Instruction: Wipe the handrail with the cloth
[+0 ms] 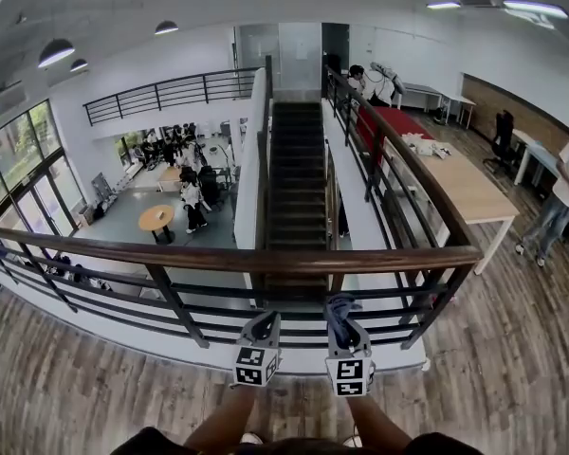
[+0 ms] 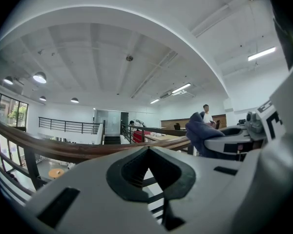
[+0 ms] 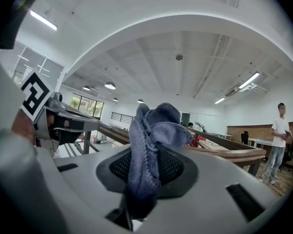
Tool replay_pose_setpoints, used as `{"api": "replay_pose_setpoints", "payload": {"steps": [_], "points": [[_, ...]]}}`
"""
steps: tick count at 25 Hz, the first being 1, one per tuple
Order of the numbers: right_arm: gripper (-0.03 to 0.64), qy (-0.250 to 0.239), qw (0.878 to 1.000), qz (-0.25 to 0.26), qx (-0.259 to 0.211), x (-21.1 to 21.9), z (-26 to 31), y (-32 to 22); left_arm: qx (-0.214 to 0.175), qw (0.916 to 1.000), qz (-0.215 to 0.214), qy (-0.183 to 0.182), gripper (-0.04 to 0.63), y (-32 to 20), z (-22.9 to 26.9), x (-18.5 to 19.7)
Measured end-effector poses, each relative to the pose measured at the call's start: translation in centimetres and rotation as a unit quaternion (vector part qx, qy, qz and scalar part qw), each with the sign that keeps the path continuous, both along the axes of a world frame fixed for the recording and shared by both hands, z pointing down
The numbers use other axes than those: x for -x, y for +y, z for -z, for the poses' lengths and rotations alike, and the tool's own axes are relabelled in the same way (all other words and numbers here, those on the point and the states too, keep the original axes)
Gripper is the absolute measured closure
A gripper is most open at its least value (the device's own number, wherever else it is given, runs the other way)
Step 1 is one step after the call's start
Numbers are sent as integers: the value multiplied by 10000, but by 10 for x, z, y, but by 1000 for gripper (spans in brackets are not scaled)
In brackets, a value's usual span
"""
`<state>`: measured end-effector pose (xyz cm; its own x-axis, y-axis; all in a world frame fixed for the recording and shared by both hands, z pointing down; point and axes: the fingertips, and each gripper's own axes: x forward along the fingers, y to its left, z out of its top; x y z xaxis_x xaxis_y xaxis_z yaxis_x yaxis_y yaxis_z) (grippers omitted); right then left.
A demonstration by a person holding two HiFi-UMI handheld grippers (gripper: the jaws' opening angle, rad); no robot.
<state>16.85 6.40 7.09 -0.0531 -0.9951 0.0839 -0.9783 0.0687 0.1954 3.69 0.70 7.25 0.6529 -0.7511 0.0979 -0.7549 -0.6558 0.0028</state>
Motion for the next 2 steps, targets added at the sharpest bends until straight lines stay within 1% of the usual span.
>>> {"api": "replay_pose_setpoints", "payload": {"steps": [2], "points": [[520,11,10000,32,-3,3,2,2,-4,10000,-1,-12,595,3,1,3]]}}
